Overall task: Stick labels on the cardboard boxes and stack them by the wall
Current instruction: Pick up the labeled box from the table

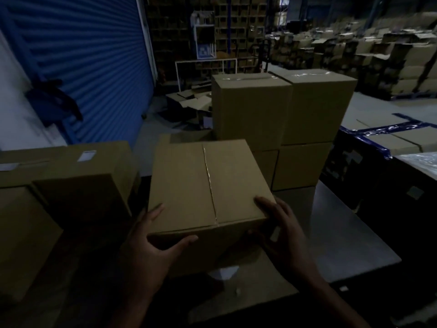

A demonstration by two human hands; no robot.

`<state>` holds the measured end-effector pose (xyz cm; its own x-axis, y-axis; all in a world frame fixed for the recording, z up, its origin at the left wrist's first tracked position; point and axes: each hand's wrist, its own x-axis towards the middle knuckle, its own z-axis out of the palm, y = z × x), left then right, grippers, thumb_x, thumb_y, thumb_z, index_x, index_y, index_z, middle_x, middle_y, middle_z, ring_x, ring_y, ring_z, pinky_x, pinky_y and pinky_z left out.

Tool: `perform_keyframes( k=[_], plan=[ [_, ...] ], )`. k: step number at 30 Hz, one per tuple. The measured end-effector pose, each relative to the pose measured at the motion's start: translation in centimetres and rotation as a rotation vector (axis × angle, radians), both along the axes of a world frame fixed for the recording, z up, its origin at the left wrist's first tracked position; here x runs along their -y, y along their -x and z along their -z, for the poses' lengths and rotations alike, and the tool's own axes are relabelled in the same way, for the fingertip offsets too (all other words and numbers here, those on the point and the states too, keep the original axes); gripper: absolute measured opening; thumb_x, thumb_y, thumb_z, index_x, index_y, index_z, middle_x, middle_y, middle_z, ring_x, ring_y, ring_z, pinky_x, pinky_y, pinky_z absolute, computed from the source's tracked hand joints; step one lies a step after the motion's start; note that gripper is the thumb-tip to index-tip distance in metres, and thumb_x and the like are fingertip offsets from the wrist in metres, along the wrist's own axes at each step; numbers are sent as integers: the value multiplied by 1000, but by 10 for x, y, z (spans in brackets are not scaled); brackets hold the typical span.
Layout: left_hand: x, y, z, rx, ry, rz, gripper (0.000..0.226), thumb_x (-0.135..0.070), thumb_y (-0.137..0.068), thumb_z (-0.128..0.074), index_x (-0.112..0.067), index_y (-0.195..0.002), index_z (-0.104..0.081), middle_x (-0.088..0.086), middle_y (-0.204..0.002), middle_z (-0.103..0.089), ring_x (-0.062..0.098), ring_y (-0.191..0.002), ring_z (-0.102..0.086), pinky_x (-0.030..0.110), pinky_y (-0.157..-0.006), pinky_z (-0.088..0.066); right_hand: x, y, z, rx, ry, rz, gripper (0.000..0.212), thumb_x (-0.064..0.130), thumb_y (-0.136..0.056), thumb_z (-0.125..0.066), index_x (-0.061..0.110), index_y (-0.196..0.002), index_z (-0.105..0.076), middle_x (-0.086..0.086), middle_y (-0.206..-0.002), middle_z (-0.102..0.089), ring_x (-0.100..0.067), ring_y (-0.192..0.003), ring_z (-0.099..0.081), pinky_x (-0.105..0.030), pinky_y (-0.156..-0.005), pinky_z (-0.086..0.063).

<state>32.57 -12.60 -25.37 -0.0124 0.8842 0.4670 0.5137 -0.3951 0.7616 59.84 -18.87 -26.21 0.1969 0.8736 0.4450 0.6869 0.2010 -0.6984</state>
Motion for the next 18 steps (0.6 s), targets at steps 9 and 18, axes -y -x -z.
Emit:
perform_keyframes(
  k=[9,18],
  plan=[
    [-71,50,-80,87,-181,-64,92,-59,-54,-85,-33,-137,-55,-7,-144,-52,11,-134,-46,44,-108,-45,-88,44,-96,50,-233,-63,69,35,-78,-76,37,-140,-46,9,-149,-38,-8,-131,-43,-39,-99,-52],
    [-194,32,-137,102,-227,-64,89,-54,-60,-86,-33,-139,-52,-10,-143,-49,11,-132,-46,39,-107,-45,-223,25,-144,92,-277,-129,72,6,-86,-68,29,-147,-38,5,-152,-37,-14,-130,-49,-42,-95,-55]
  ],
)
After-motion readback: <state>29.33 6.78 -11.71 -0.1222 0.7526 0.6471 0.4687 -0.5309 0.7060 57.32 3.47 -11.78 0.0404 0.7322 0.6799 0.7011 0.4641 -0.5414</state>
